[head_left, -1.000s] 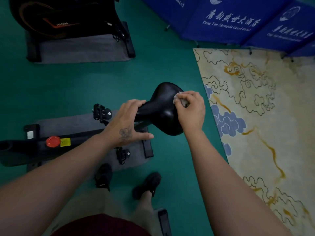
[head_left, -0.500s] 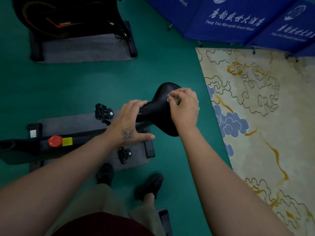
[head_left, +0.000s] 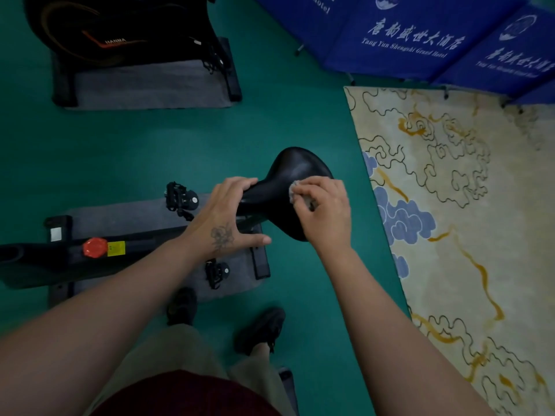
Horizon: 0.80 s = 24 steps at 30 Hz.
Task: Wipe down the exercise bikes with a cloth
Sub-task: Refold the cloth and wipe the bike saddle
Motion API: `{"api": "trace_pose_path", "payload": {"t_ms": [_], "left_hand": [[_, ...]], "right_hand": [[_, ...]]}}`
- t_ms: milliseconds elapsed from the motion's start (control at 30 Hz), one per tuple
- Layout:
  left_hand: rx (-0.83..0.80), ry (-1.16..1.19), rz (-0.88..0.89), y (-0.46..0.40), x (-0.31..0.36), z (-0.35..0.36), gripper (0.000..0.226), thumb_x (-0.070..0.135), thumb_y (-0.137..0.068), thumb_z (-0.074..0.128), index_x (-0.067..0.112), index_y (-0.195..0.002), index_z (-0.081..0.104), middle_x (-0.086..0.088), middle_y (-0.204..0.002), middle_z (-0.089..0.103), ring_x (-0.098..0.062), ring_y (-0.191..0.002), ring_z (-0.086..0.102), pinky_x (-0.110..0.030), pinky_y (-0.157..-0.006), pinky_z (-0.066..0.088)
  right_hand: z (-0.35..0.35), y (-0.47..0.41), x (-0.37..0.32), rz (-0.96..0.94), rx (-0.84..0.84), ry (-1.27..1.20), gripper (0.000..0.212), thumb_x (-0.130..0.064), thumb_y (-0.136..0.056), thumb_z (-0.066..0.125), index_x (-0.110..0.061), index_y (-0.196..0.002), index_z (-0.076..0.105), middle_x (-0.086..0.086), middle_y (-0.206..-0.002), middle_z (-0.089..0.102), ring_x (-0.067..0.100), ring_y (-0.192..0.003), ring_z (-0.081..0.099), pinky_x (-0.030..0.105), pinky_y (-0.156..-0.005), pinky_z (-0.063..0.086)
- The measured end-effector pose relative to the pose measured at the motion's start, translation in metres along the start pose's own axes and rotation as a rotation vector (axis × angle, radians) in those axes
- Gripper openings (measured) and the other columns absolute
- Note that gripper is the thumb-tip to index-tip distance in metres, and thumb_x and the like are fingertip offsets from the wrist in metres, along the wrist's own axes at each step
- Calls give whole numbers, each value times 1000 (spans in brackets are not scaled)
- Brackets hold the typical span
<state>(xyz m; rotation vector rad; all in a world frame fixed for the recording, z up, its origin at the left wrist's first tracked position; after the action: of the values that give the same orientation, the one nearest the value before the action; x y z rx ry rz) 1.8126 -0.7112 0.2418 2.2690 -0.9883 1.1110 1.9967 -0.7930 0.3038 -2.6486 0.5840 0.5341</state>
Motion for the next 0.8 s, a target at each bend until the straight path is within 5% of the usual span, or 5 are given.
{"api": "trace_pose_path", "payload": {"t_ms": [100, 200, 333, 533, 800], "left_hand": [[2, -3, -3, -1, -2, 2, 114, 68, -73, 87, 22, -162, 32, 4, -157, 33, -2, -136, 26, -31, -113, 28], [14, 15, -5, -1, -3, 2, 113, 71, -72, 84, 23, -161, 33, 5, -155, 34, -6, -137, 29, -34, -112, 32], [1, -1, 4, -1, -3, 2, 113, 70, -72, 85, 23, -161, 33, 4, -154, 34, -12, -138, 34, -36, -112, 34], [-12, 9, -2, -1, -4, 1, 113, 67, -72, 88, 26, -161, 32, 5, -154, 34, -10, -140, 32, -34, -113, 33], [-49, -5, 10, -3, -9, 5, 122, 84, -65, 72, 22, -162, 32, 1, -156, 33, -18, -143, 33, -35, -114, 31]], "right_hand": [[-22, 3, 18, 67, 17, 113, 15, -38, -88, 79, -37, -103, 78, -24, -110, 68, 14, -102, 51, 35, -87, 36], [-32, 16, 30, 209, 48, 71, 32, -31, -85, 81, -30, -115, 70, -30, -104, 53, 16, -108, 44, 40, -94, 40], [-35, 43, 42, 403, 141, 57, 28, -40, -87, 77, -30, -112, 70, -1, -123, 51, 17, -111, 37, 46, -90, 51], [-29, 92, 41, 604, 278, -25, 28, -36, -87, 80, -29, -112, 70, 2, -111, 41, 21, -102, 39, 42, -83, 50], [-13, 111, 26, 339, 339, -88, 24, -6, -85, 81, -9, -108, 75, 16, -116, 48, 32, -107, 53, 43, -89, 54]]}}
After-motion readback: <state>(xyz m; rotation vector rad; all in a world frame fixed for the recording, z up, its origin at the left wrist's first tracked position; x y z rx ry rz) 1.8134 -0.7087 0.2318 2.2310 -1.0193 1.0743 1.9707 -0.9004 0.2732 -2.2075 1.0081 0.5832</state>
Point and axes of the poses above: each hand's wrist, its own y-axis away from the middle knuckle, its own z-axis out of the palm, x = y × z, the point moved 9 cm from there along -y, towards the middle knuckle
